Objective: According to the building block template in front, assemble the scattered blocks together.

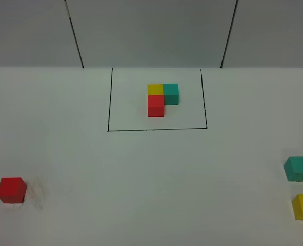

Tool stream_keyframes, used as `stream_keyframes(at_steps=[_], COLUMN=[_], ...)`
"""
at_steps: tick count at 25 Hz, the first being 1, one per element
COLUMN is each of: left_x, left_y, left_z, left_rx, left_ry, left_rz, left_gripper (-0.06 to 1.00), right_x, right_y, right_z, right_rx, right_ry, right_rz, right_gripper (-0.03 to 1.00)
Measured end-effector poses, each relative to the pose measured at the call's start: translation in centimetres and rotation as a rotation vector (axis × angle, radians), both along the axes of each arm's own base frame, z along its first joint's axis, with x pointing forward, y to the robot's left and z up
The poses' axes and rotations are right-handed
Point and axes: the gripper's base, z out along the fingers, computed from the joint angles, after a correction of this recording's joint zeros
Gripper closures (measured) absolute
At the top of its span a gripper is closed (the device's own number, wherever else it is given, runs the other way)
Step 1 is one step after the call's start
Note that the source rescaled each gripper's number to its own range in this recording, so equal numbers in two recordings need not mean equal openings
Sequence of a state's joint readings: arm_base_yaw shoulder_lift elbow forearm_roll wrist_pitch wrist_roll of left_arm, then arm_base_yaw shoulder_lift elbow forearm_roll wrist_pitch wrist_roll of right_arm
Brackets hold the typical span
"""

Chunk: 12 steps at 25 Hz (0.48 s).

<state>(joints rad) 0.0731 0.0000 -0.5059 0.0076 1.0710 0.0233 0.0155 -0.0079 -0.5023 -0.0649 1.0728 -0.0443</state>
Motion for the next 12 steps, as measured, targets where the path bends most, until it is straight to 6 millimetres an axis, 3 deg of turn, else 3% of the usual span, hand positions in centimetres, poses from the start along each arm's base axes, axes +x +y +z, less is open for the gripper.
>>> stream_keyframes(at_steps=[7,12], left_x=[2.4,5.2], left_y=[0.3,0.9], left_z=[0.3,2.2], left_rx=[0.001,0.081], left_ry=[0.141,0.198], left_rz=[0.006,-0.001], left_gripper=[0.94,0.94], right_x=[0.0,0.0], right_y=[0.0,0.0], right_z=[0.0,0.0], right_rx=[0.000,0.000], right_ry=[0.000,0.000], right_rz=[0.000,0.000], right_gripper=[0.96,0.96])
